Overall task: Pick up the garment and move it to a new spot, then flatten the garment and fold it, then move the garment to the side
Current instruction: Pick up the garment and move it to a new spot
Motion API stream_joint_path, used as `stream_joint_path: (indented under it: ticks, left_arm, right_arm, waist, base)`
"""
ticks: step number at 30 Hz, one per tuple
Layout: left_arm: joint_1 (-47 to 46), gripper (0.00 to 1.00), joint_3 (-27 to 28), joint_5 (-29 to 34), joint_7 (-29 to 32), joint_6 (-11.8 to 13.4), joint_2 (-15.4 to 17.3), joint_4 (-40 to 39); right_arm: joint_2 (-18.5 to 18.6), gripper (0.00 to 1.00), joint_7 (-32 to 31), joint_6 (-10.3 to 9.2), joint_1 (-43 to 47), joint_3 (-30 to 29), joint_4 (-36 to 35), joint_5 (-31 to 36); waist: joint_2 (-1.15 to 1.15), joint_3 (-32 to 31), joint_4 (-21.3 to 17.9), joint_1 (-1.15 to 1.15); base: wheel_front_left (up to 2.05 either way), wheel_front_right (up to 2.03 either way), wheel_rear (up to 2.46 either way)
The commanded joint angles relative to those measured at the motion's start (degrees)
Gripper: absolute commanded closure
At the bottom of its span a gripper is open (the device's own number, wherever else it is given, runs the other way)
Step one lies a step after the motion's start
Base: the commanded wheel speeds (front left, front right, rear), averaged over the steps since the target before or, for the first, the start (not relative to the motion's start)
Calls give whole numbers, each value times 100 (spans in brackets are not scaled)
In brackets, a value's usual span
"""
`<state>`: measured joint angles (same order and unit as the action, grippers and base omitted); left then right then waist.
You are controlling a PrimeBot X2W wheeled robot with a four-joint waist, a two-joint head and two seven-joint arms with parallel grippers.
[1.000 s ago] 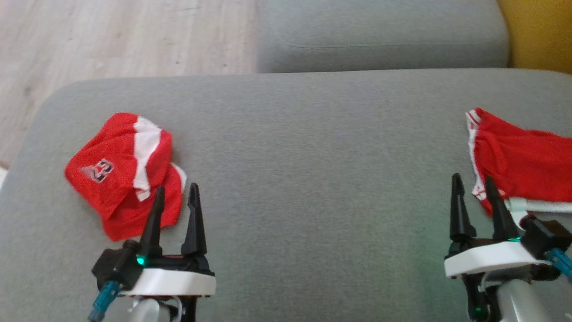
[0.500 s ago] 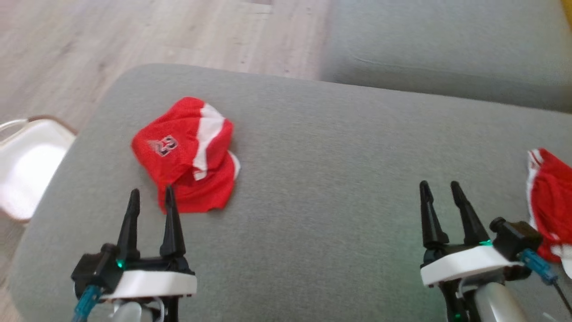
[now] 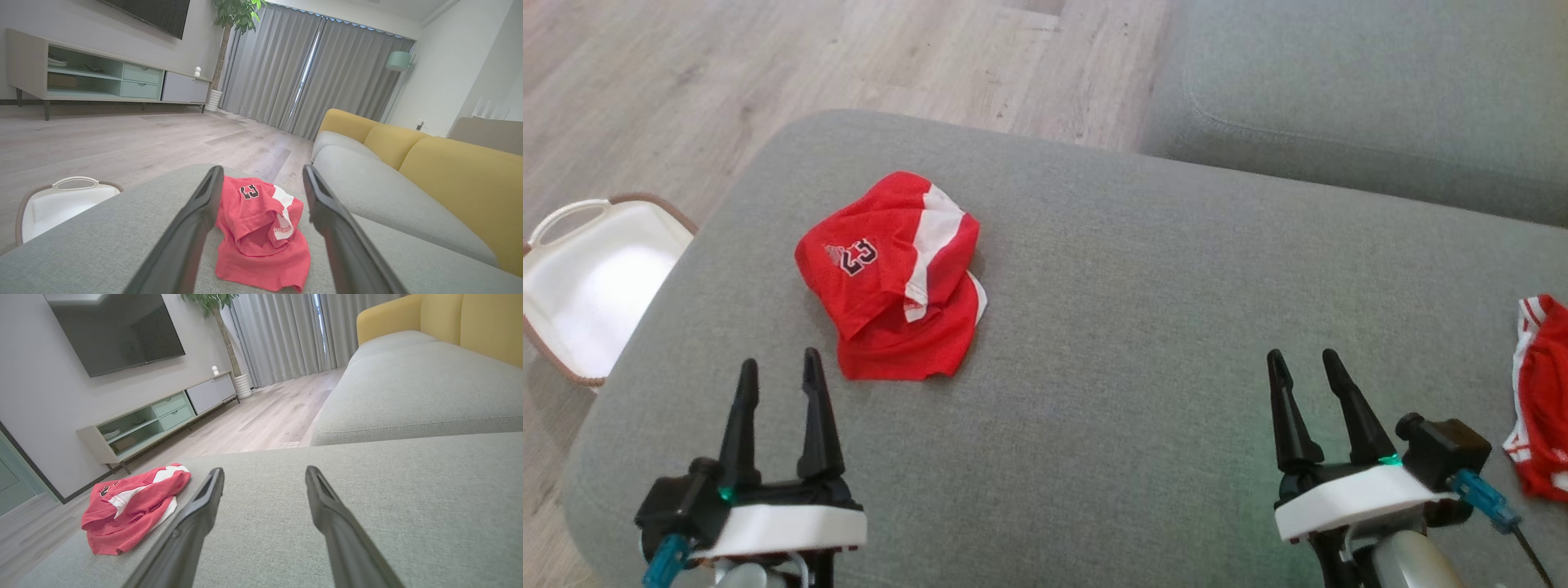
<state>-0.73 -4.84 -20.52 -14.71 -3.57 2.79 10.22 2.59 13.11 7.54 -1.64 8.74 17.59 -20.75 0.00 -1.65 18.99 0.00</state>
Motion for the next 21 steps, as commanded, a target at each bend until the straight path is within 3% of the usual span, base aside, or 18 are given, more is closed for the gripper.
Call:
stream_joint_path:
  ticks: [1,6,12,21]
  left_arm:
    - [-217,0,251,81,-29,-17,9,-223]
    - [-425,0,347,179,-29,-51,57,-199]
    - [-1026,0,368,317,191,-86,431,260]
    - [-2643,0,-157,571,1558,-326,1347,1700]
  right_arm:
    - [29,0,54,-5,-203,108,-178,-18]
    - [29,0,21,-5,-285,-11,-270,103]
    - [29,0,-68,-5,-404,-211,-460,286]
    - [29,0,-271,-5,-669,-536,-865,557]
  waist:
    - [0,62,-52,0]
    - [0,345,-193,0]
    - [0,742,-348,0]
    - [0,1383,-641,0]
  base:
    - [0,0,0]
    - [0,0,0]
    - [0,0,0]
    - [0,0,0]
